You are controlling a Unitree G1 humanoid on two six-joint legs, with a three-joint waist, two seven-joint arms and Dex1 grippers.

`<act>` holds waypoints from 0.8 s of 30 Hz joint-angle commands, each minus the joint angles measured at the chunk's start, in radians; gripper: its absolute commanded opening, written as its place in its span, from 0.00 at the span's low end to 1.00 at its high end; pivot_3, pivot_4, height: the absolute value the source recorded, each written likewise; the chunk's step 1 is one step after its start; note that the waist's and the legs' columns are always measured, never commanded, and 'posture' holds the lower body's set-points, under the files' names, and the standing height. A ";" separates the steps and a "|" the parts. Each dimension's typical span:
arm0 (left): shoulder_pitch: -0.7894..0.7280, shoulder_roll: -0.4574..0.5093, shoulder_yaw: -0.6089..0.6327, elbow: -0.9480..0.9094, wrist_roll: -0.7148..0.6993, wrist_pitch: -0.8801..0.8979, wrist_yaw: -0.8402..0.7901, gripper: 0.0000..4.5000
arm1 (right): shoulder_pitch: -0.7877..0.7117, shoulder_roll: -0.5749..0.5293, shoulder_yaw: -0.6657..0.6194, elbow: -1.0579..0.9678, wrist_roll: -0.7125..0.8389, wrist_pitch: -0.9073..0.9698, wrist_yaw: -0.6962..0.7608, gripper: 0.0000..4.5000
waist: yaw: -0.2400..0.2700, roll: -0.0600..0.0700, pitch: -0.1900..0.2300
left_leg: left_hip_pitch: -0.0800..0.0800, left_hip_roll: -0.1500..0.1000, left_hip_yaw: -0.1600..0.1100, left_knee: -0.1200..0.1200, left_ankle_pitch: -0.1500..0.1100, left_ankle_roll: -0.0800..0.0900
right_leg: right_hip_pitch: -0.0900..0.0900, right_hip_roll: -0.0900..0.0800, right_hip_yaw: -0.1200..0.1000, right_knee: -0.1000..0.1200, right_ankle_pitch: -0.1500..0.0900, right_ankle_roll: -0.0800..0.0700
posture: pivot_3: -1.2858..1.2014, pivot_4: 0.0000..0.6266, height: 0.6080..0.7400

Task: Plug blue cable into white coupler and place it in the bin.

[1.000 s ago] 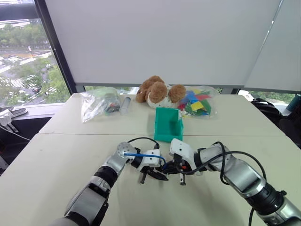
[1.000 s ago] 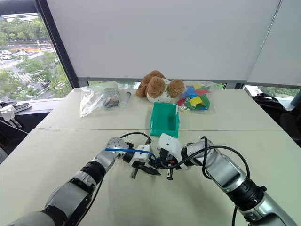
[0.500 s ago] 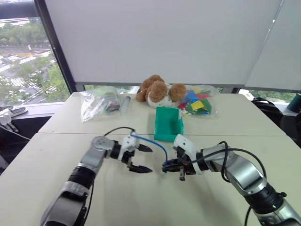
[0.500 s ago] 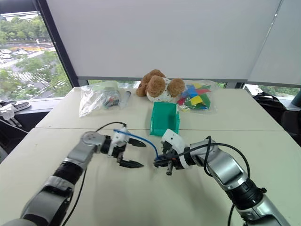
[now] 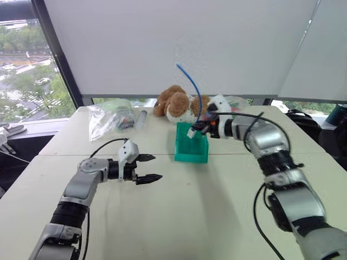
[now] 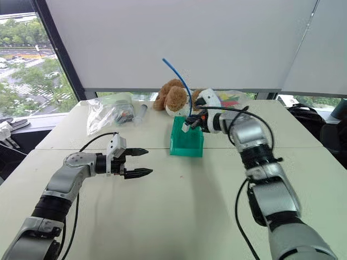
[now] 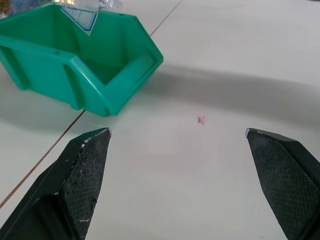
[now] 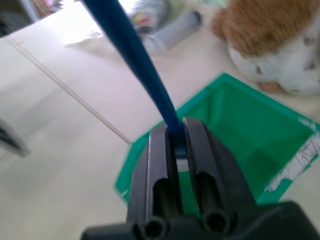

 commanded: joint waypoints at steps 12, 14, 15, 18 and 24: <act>0.043 0.028 0.052 -0.184 -0.119 0.138 0.105 1.00 | -0.200 0.096 -0.052 0.475 -0.114 -0.274 -0.072 0.93 | -0.001 0.003 0.002 | 0.000 0.000 0.000 -0.001 0.001 -0.002 | -0.001 -0.001 0.000 0.001 0.000 0.000 | 0.52 0.24 1.00; 0.053 0.030 0.055 -0.202 -0.129 0.151 0.116 1.00 | -0.210 0.067 -0.056 0.440 -0.118 -0.272 -0.042 0.99 | -0.001 0.004 0.003 | 0.000 0.000 0.000 -0.001 0.001 -0.002 | -0.002 -0.001 0.000 0.001 0.000 0.000 | 0.52 0.24 1.00; 0.059 0.034 0.056 -0.209 -0.133 0.155 0.120 1.00 | -0.214 0.050 -0.061 0.414 -0.114 -0.262 -0.023 0.99 | 0.000 0.004 0.003 | 0.000 0.000 0.000 -0.001 0.001 -0.002 | -0.002 -0.001 0.000 0.001 0.000 0.000 | 0.52 0.24 1.00; 0.071 0.046 0.067 -0.224 -0.143 0.169 0.130 1.00 | -0.179 -0.022 -0.067 0.224 -0.091 -0.177 0.069 0.99 | 0.002 0.006 0.004 | 0.000 0.000 0.000 -0.002 0.001 -0.002 | -0.002 -0.001 0.000 0.001 0.000 0.000 | 0.52 0.24 1.00; 0.077 0.098 0.100 -0.229 -0.170 0.185 0.136 1.00 | 0.157 -0.252 -0.159 -0.547 0.056 0.207 0.174 0.99 | 0.012 0.005 0.004 | -0.001 0.000 -0.002 -0.002 0.001 -0.002 | -0.001 -0.002 0.000 -0.001 0.000 0.000 | 0.52 0.24 1.00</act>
